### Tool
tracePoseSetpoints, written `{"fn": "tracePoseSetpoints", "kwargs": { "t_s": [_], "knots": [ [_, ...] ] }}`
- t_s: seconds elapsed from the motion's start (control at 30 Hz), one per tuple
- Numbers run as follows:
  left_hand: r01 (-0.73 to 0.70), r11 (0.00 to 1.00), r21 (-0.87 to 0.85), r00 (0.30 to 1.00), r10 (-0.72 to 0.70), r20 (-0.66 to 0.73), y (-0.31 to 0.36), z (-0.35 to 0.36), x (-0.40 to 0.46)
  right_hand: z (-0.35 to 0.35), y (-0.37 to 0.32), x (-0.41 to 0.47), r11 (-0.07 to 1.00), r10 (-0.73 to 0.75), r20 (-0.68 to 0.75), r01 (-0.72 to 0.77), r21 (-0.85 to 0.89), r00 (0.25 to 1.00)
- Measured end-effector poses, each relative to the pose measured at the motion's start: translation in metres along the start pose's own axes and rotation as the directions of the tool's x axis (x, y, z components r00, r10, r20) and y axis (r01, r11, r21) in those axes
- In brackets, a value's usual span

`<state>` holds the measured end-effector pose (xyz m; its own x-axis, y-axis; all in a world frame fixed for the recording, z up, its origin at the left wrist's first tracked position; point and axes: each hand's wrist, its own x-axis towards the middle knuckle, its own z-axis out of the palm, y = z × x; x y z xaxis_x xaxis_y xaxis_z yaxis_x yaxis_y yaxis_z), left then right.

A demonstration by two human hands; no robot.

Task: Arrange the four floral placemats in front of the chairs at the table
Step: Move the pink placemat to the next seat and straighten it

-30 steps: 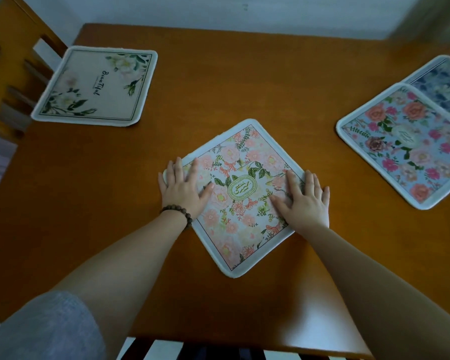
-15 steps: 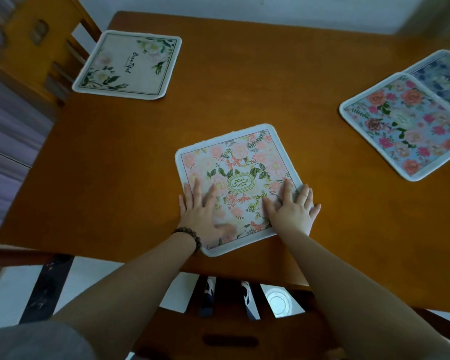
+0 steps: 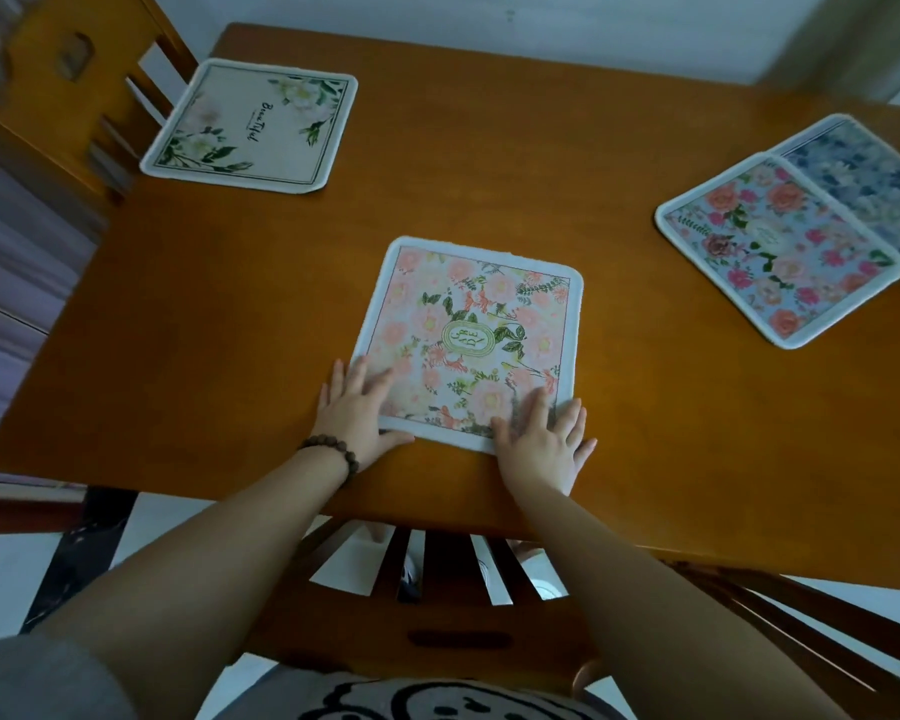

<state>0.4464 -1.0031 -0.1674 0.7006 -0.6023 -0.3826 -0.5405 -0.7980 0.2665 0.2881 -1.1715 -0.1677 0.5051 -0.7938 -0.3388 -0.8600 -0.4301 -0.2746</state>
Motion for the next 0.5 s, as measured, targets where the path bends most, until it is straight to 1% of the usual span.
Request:
{"fn": "tracePoseSetpoints", "kwargs": {
  "t_s": [0.1,0.17,0.27,0.37,0.43,0.5],
  "knots": [
    [0.105,0.992,-0.067,0.990,-0.110,-0.086,-0.007,-0.011,0.012,0.005,0.002,-0.004,0.999,-0.045,0.001,0.045,0.008,0.999],
    [0.153,0.985,-0.080,0.979,-0.162,-0.121,-0.008,-0.017,0.021,0.004,0.005,0.002,0.996,-0.087,-0.015,0.087,0.004,0.996],
    [0.208,0.974,-0.093,0.962,-0.221,-0.160,-0.005,-0.023,0.030,-0.004,0.009,0.026,0.987,-0.159,-0.027,0.158,-0.042,0.987],
    [0.223,0.966,-0.132,0.945,-0.247,-0.214,0.006,-0.019,0.030,-0.020,0.007,0.062,0.977,-0.207,-0.054,0.204,-0.065,0.977],
    [0.225,0.963,-0.151,0.943,-0.254,-0.214,0.018,-0.012,0.026,-0.033,0.000,0.088,0.967,-0.249,-0.072,0.244,-0.074,0.966],
    [0.253,0.954,-0.162,0.940,-0.282,-0.190,0.033,-0.003,0.021,-0.044,-0.008,0.113,0.951,-0.295,-0.057,0.287,-0.116,0.954]
  ]
}}
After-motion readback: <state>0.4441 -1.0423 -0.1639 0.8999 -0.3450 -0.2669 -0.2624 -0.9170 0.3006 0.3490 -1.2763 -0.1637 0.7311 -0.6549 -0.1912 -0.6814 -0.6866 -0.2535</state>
